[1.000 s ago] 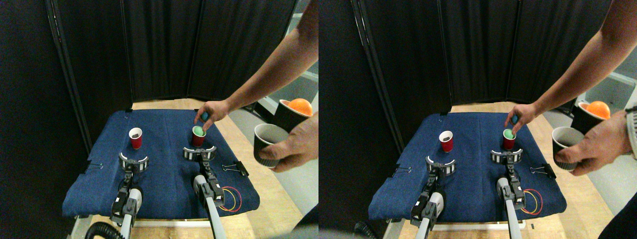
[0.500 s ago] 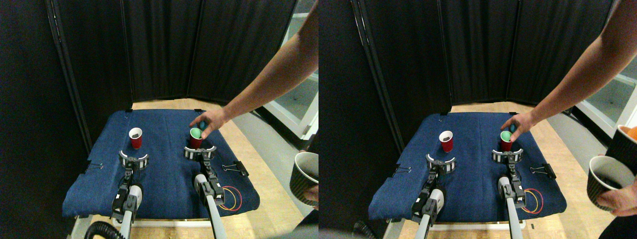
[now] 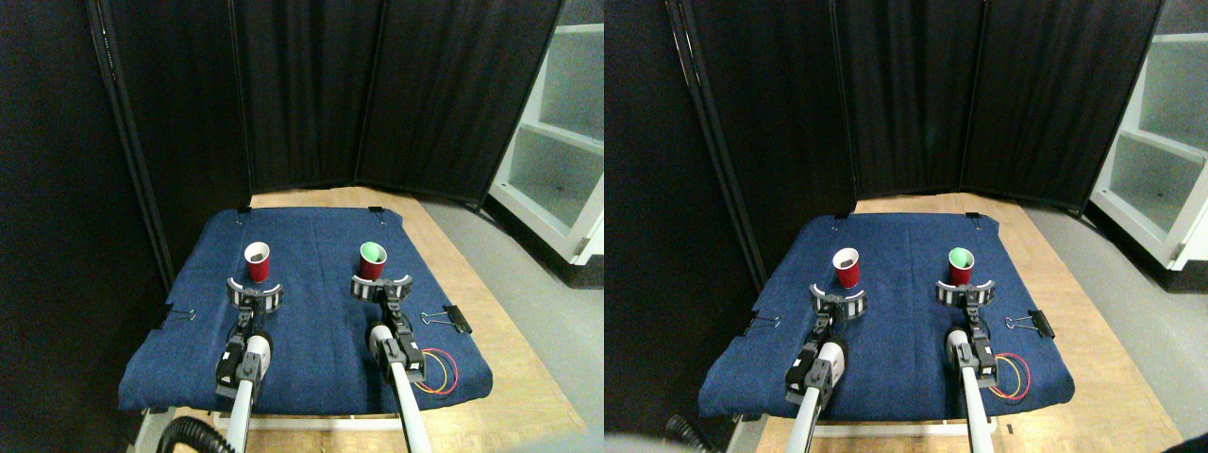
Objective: Pour (bimanual)
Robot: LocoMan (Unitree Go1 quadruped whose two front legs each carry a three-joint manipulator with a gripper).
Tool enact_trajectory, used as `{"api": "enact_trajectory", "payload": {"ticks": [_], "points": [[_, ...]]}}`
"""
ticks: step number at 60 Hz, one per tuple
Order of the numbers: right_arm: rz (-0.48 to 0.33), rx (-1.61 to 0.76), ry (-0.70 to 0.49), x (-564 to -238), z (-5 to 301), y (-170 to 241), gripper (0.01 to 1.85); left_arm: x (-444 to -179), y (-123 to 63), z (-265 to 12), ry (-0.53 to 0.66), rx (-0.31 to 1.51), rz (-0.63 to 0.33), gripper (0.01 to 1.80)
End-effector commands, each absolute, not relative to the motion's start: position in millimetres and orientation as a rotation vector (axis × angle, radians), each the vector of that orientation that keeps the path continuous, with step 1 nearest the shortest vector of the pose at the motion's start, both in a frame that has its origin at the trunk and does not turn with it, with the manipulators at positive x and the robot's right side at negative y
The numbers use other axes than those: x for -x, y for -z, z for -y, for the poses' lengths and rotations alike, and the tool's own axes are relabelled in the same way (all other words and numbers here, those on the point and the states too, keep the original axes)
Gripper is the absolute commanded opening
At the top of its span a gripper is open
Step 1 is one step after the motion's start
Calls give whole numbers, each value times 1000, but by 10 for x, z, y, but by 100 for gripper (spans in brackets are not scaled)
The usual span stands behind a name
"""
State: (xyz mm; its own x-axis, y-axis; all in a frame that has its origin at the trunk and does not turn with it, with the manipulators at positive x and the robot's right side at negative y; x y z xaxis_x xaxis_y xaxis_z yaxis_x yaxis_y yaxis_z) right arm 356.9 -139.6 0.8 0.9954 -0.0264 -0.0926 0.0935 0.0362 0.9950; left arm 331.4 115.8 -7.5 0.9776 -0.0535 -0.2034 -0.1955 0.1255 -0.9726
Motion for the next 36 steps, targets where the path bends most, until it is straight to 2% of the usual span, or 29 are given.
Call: {"api": "enact_trajectory", "payload": {"ticks": [1,15,36], "points": [[-37,-1575,67,-3626,1394,-26,140,-3384,66,-1154,-88,1468,-174,116],[-56,-1603,106,-3720,1397,44,140,-3542,179,-1153,-136,1476,-161,112],[-83,-1578,122,-3854,1384,70,133,-3710,219,-1150,-153,1468,-171,113]]}}
